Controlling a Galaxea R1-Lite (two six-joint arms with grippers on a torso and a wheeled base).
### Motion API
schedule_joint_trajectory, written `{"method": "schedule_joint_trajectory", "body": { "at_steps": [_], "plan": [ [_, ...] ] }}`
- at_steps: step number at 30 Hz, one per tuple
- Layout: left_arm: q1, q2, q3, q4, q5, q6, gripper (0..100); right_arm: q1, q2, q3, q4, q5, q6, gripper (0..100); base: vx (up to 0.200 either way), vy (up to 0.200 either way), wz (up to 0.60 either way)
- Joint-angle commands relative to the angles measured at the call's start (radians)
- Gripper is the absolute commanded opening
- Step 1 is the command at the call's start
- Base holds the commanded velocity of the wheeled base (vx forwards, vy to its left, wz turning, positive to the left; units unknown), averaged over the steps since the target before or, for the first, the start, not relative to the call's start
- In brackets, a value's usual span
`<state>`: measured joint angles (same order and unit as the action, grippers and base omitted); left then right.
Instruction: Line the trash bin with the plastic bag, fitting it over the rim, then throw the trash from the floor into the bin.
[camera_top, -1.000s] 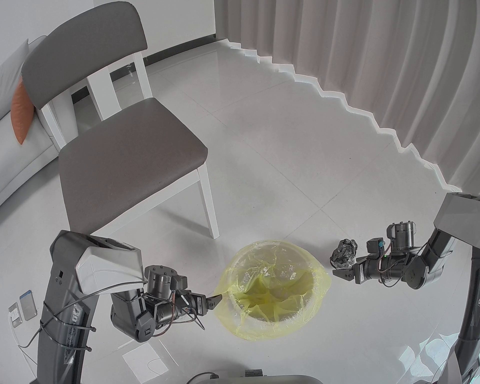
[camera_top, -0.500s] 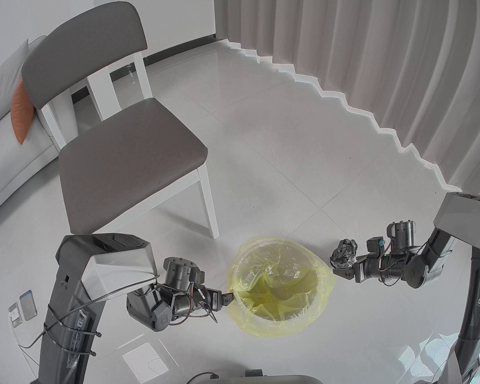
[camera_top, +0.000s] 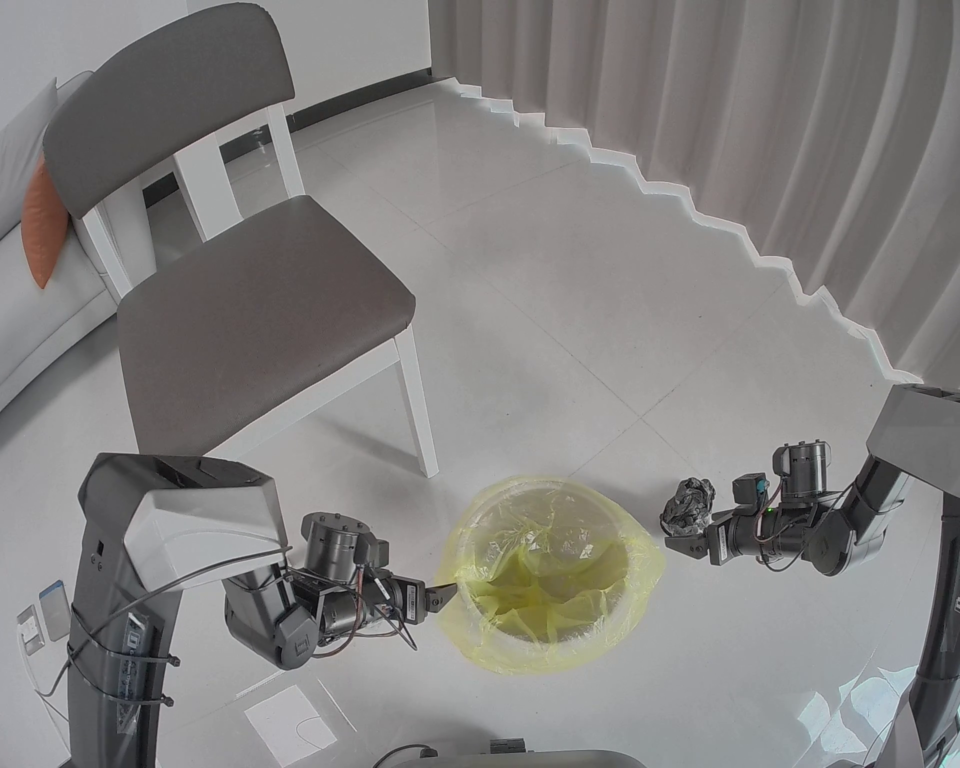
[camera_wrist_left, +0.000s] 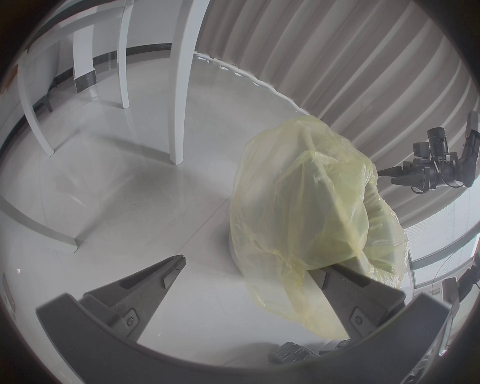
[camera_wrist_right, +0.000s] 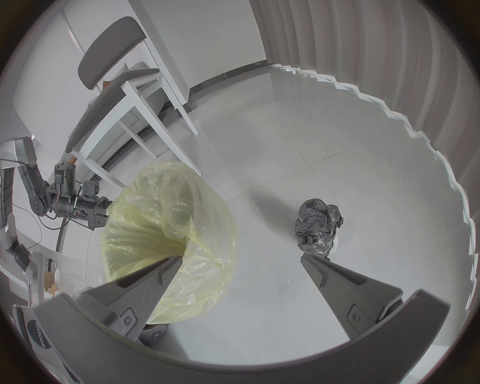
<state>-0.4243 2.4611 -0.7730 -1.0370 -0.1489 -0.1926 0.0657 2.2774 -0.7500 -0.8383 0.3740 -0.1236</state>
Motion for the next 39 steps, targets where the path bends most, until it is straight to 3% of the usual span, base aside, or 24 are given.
{"method": "schedule_joint_trajectory", "body": {
  "at_steps": [1,17,24,30,39],
  "plan": [
    [0.005,-0.065,0.090,-0.061,-0.001,-0.001,100,-0.011,0.027,-0.020,0.004,0.000,0.001,100,0.000,0.000,0.00],
    [0.028,-0.086,0.178,-0.167,-0.020,-0.010,100,-0.069,0.013,-0.051,0.044,0.000,-0.005,100,0.000,0.000,0.00],
    [0.030,-0.099,0.213,-0.218,-0.023,-0.013,100,-0.080,0.047,-0.215,0.223,-0.001,-0.073,100,0.000,0.000,0.00],
    [0.033,-0.114,0.216,-0.230,-0.026,-0.011,100,-0.129,0.123,-0.347,0.300,-0.001,-0.149,100,0.000,0.000,0.00],
    [0.035,-0.123,0.224,-0.294,-0.026,-0.015,100,-0.164,0.214,-0.483,0.352,-0.003,-0.189,100,0.000,0.000,0.00]
  ]
}}
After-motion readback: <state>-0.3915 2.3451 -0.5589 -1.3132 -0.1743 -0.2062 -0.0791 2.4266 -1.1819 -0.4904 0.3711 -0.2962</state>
